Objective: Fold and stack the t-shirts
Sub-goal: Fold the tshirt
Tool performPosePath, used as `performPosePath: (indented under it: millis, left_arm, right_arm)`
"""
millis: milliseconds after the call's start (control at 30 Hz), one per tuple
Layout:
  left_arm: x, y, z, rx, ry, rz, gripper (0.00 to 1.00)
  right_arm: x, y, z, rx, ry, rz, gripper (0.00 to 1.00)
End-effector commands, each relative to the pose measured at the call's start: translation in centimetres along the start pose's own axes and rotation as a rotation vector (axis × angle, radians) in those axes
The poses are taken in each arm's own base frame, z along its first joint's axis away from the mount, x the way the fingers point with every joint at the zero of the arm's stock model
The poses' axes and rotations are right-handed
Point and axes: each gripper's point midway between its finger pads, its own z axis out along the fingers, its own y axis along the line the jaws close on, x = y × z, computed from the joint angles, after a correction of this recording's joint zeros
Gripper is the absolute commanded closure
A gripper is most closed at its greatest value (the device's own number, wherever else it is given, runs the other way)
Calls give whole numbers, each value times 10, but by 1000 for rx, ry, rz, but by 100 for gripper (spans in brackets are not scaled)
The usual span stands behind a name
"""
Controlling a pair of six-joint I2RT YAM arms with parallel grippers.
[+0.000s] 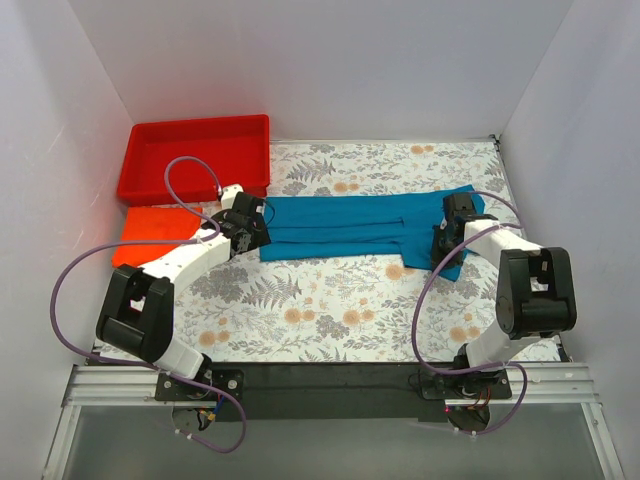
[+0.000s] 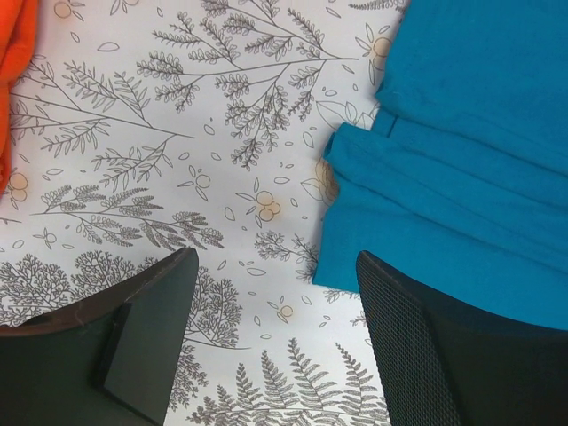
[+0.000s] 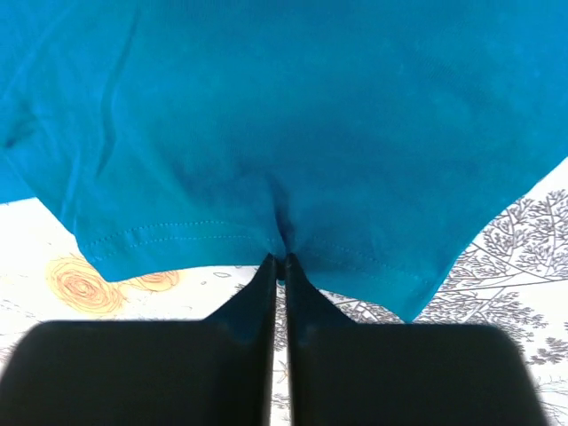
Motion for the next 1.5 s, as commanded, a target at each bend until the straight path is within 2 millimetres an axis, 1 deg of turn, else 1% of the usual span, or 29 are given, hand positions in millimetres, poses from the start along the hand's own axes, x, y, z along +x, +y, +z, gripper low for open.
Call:
performPosePath:
  millis: [0,33,67,100,167,200,267,300,400,533,667,700,767,800,833,933,1000,1067,1100,1133,1167,1200,1233,1267,1300,1333,1400,1433,1467]
  left_arm:
    - [-18,1,-4,-16,-71,-5,29]
    - [-19,1,-4,-16,-73,-4,29]
    - [-19,1,-4,-17,-73,-2,29]
    - [-20,1,-4,-17,-76,-5,29]
    - [-20,2,-4,-22,-78,-6,29]
    - [-19,2,-4,-23,-77,-4,29]
    - [-19,3,-4,-26,-78,-2,29]
    - [-20,3,-4,-29,-79,-3,29]
    - [-18,6,-2,-39,-78,4,29]
    - [-16,6,0,-46,-74,9,29]
    - [-12,5,2,-38,-57,14,29]
    - [-12,4,3,-38,-55,14,29]
    - [-11,3,4,-37,-48,19,29]
    - [-9,3,5,-35,-43,22,29]
    - [-9,2,5,-31,-41,23,29]
    - [-7,0,6,-25,-30,24,29]
    - [-5,-1,6,-16,-22,25,29]
    - [-2,-7,6,12,-4,20,29]
    - [-1,-10,6,23,4,16,29]
    - [3,-13,6,45,25,13,29]
    - [6,-16,6,56,36,9,29]
    - [7,-19,6,69,46,-1,29]
    - [9,-21,6,79,57,-4,29]
    - [13,-25,6,98,78,-8,29]
    - [15,-27,6,106,86,-15,29]
    - [17,-28,7,109,96,-21,29]
    - [22,-31,8,117,117,-29,29]
    - [24,-30,9,111,129,-40,29]
    - [26,-31,9,112,137,-41,28]
  right_arm:
    - [-9,7,4,-19,-15,-21,98]
    - [-13,8,0,-22,-24,-23,99]
    - [-27,12,-7,-29,-57,-31,99]
    - [-32,11,-12,-17,-63,-39,99]
    - [-54,13,-26,-9,-119,-47,99]
    - [-75,15,-36,-1,-172,-52,99]
    - [-98,17,-46,11,-224,-70,99]
    - [-122,20,-60,20,-286,-70,99]
    - [-152,21,-63,44,-330,-84,99]
    - [-198,27,-57,72,-380,-76,99]
    - [-225,27,-42,95,-393,-64,99]
    - [-227,25,-32,108,-381,-61,99]
    - [-239,23,-30,114,-394,-50,99]
    - [-241,23,-27,109,-392,-45,94]
    - [-241,22,-20,109,-380,-44,79]
    - [-240,24,-23,86,-372,-45,62]
    - [-232,21,-31,71,-367,-36,58]
    - [-225,2,-36,61,-357,28,56]
    - [-211,-2,-39,35,-340,50,56]
    - [-208,-27,-41,43,-339,113,56]
    - [-199,-36,-41,29,-332,162,55]
    - [-180,-40,-42,-12,-313,193,54]
    - [-178,-63,-43,-12,-344,258,53]
    - [-171,-67,-43,-53,-345,314,53]
    - [-168,-68,-54,-111,-371,345,53]
    - [-149,-89,-41,-114,-363,419,52]
    - [-138,-93,-46,-190,-386,495,50]
    - [-121,-105,-37,-193,-369,546,50]
    - [-120,-109,-37,-207,-394,560,50]
